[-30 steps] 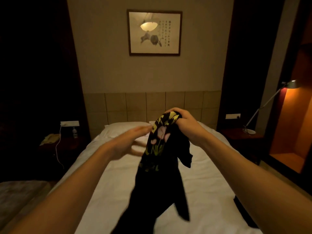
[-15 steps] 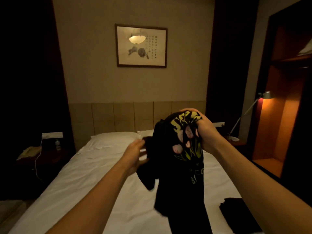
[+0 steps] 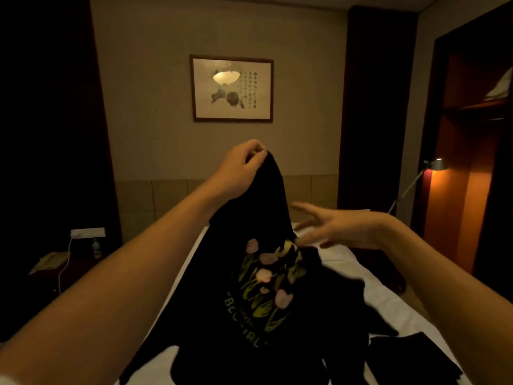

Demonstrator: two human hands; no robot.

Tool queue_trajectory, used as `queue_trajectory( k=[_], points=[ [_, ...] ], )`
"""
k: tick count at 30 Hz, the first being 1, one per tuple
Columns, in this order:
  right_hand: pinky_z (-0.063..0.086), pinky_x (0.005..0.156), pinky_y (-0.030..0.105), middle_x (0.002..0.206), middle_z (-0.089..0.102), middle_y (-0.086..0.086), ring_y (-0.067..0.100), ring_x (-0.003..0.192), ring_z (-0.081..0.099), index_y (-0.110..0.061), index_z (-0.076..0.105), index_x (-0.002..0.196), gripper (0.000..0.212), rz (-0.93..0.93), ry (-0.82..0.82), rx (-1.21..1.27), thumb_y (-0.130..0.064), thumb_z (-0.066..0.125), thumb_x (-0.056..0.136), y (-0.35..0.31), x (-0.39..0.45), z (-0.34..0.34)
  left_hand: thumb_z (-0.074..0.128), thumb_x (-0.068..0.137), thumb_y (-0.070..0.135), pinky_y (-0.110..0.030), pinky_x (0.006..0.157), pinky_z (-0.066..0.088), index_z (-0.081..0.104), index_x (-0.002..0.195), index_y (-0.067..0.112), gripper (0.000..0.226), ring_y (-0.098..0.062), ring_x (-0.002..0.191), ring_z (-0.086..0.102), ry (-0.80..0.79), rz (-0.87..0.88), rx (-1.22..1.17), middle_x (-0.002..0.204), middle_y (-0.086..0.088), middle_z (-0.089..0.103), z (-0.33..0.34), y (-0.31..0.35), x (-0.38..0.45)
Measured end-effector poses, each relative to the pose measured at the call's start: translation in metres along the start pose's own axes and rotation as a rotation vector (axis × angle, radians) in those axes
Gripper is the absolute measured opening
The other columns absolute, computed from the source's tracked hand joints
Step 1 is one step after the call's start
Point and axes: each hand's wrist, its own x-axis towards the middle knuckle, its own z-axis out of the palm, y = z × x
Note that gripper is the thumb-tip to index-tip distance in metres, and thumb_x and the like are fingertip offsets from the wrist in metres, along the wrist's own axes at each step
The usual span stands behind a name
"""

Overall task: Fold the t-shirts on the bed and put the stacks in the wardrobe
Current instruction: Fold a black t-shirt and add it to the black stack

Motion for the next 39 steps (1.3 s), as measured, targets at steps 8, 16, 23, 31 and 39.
queue_trajectory(
  k=[8,16,23,31,39],
  points=[
    [0.056,0.074,0.026,0.105,0.071,0.003,0.016,0.093,0.070,-0.014,0.061,0.126,0.027,-0.260,0.186,0.130,-0.016,0.057,0.099,-0.008,0.042,0.024,0.054,0.101,0.022,-0.028,0.068,0.047,0.063,0.097,0.014,0.013,-0.013,0.081,0.060,-0.062,0.138,0.202,0.082,0.003,0.063,0.012,0.015,-0.017],
    [0.057,0.087,0.039,0.108,0.070,0.013,0.026,0.098,0.070,-0.009,0.063,0.116,0.020,-0.425,0.558,0.187,-0.013,0.052,0.100,-0.030,0.043,0.011,0.065,0.069,0.079,-0.038,0.104,0.036,0.027,0.149,0.036,0.099,-0.017,0.136,0.036,0.114,-0.270,0.042,0.151,0.005,0.035,0.016,-0.026,-0.066],
    [0.051,0.084,0.047,0.110,0.066,0.023,0.041,0.103,0.063,-0.008,0.064,0.109,0.048,-0.373,0.575,0.087,-0.050,0.042,0.101,-0.027,0.057,0.012,0.062,0.096,0.035,-0.035,0.087,0.056,0.065,0.121,0.011,0.035,-0.029,0.099,0.070,-0.230,-0.608,-0.457,0.109,-0.010,0.073,0.074,-0.040,-0.106],
    [0.046,0.064,0.035,0.085,0.064,-0.002,0.020,0.076,0.062,-0.030,0.058,0.084,0.037,-0.136,0.816,-0.485,-0.061,0.041,0.096,0.003,0.036,-0.025,0.046,0.104,0.015,-0.033,0.066,0.047,0.065,0.104,0.017,0.019,-0.006,0.062,0.061,0.008,-0.479,-0.304,0.068,0.010,0.067,0.036,-0.063,-0.085],
    [0.052,0.068,0.039,0.081,0.069,-0.001,0.018,0.074,0.066,-0.025,0.069,0.095,0.028,-0.154,0.808,-0.497,-0.047,0.052,0.097,-0.004,0.035,-0.034,0.052,0.102,0.017,-0.031,0.062,0.041,0.070,0.100,0.022,0.019,-0.024,0.066,0.060,0.008,-0.445,-0.147,0.069,0.001,0.066,0.002,-0.070,-0.062]
  ],
)
